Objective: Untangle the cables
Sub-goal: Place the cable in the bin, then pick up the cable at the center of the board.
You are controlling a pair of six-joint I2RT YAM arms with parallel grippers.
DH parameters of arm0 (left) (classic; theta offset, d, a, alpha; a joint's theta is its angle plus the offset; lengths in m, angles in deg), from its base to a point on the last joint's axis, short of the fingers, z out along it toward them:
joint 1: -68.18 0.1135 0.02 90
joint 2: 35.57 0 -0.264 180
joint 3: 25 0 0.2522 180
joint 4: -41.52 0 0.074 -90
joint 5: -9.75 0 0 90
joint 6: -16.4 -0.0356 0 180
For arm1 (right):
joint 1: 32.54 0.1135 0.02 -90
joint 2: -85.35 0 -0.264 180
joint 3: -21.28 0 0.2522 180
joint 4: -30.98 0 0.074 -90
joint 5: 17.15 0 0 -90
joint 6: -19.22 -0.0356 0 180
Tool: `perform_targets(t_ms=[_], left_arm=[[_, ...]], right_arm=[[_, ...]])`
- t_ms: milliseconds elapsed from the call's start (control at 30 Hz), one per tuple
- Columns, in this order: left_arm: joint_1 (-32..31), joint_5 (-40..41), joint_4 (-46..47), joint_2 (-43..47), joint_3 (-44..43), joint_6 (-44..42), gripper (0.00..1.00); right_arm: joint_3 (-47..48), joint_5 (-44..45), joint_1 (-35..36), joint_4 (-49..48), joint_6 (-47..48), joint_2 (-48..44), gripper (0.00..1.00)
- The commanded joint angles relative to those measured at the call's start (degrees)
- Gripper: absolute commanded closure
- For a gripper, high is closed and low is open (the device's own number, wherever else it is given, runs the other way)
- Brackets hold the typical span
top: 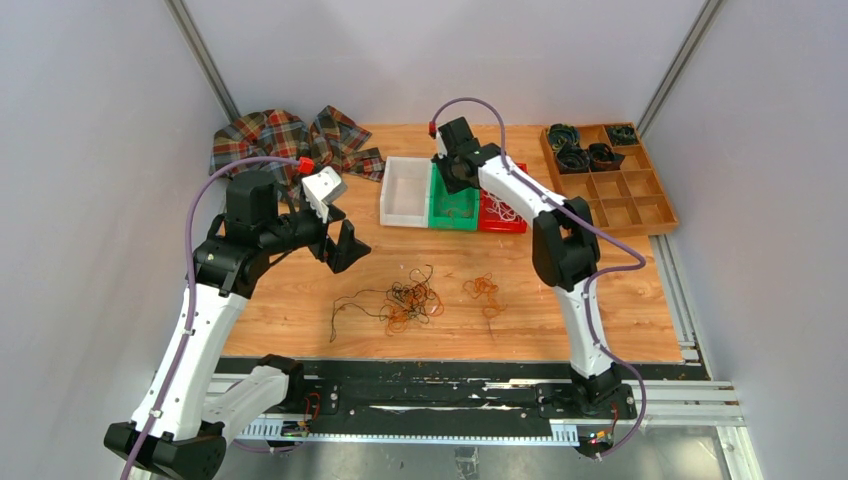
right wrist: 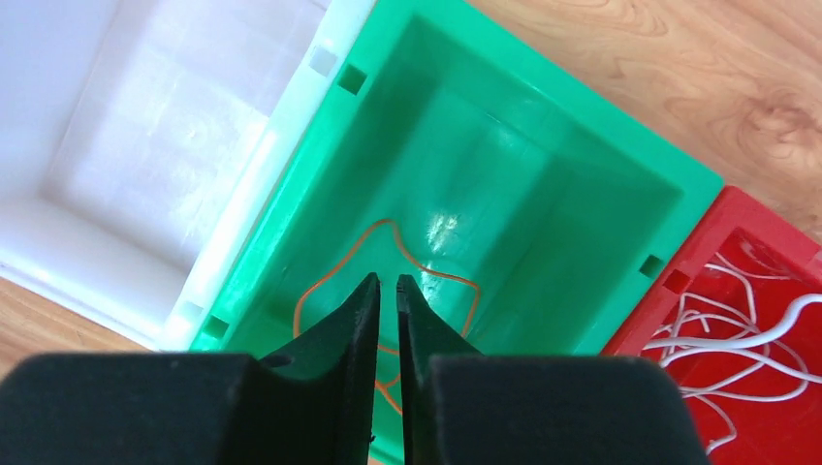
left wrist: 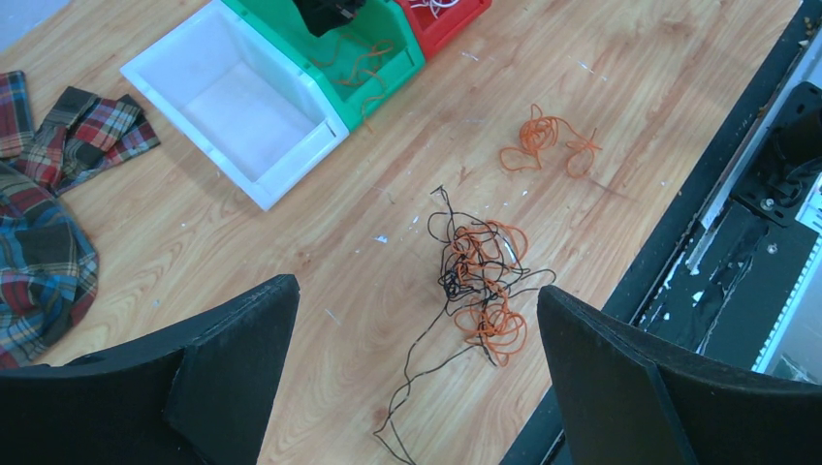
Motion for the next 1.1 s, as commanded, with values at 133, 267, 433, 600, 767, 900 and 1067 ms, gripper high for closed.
perform_targets(t_ms=[133,267,433,600,767,900,1067], left_arm=[[0.2,-0.2,-0.4,0.4,-0.9,-1.3,0.02],[0.2,0.2,-0.2,0.0,-0.7,-1.2,0.02],[0.2,1.4,0.0,0.0,-0.5,-1.2,0.02],[0.3,1.3,-0.2,0.1,-0.3,-1.4,0.02],[0.2,0.3,-0.5,-0.3,-0.3,-1.4,0.02],[0.2,-0.6,-1.4,-0.3,-0.5,-1.8,0.02],[0.2,-1.2,-1.7,0.0,-0.5,-2.0,0.02]], right_arm=[[-12.3,7.0,1.9,-7.0,-1.7,-16.5,0.43],[-26.7,11.8,4.5,-9.0,-5.4,-30.1,0.33],[-46.8,12.0,7.3,-9.1,-14.5,-45.9,0.33],[-63.7,9.5,10.9,-7.8,-22.7,-56.6,0.37],[-73.4,6.6,12.6,-8.7,-26.7,-60.0,0.38],[-75.9,5.9,12.6,-12.1,-26.3,-57.9,0.40],[-72.8,8.4,12.6,-16.1,-21.9,-51.6,0.46]])
